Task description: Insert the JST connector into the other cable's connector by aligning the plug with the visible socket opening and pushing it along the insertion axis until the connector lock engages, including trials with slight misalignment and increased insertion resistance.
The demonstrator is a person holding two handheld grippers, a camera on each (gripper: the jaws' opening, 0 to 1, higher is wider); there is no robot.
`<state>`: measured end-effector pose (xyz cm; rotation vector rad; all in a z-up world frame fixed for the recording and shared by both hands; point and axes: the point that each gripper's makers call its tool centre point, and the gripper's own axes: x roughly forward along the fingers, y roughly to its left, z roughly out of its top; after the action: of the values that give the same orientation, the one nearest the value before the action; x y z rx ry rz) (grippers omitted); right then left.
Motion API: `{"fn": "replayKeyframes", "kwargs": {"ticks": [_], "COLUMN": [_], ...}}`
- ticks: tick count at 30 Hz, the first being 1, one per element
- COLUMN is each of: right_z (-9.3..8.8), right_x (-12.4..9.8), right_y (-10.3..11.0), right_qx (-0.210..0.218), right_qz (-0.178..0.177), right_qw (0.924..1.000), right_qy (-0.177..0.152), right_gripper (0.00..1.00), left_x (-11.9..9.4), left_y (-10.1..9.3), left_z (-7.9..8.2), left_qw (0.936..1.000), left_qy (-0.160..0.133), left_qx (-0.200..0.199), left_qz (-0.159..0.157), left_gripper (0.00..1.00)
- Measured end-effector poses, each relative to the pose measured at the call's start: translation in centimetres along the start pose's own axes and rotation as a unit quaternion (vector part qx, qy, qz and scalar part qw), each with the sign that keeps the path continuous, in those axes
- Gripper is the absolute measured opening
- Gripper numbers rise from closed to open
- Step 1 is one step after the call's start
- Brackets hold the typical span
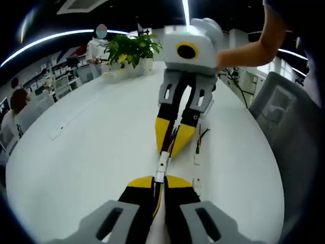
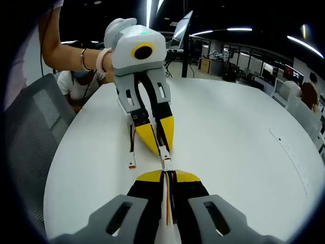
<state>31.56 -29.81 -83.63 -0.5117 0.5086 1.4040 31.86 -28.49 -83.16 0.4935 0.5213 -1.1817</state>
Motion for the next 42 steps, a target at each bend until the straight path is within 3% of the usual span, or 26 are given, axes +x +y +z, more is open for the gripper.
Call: {"fn": "replayKeyframes", "kwargs": {"ticks": [22, 34, 42], "right_z": [0.3, 1.2, 0.9], "right_x": [-0.4, -0.6, -0.5], "right_y": [1.1, 1.0, 0.9], "right_qx": [-0.034, -0.047, -0.045], "right_qz": [0.025, 0.025, 0.022], "right_qw": [0.9991, 0.9982, 0.9985], "right_qy": [0.000, -0.027, -0.023], "right_gripper": [0.04, 0.03, 0.03], "left_x": [-0.2, -0.7, -0.8], "left_y": [-1.1, -1.0, -1.1], "left_z": [0.8, 1.8, 2.0], "left_qw": [0.9984, 0.9960, 0.9958], "left_qy": [-0.008, -0.030, -0.029], "left_qx": [0.048, 0.081, 0.083], "left_qz": [-0.027, -0.024, -0.025], "left_gripper": [0.00, 0.00, 0.00]}}
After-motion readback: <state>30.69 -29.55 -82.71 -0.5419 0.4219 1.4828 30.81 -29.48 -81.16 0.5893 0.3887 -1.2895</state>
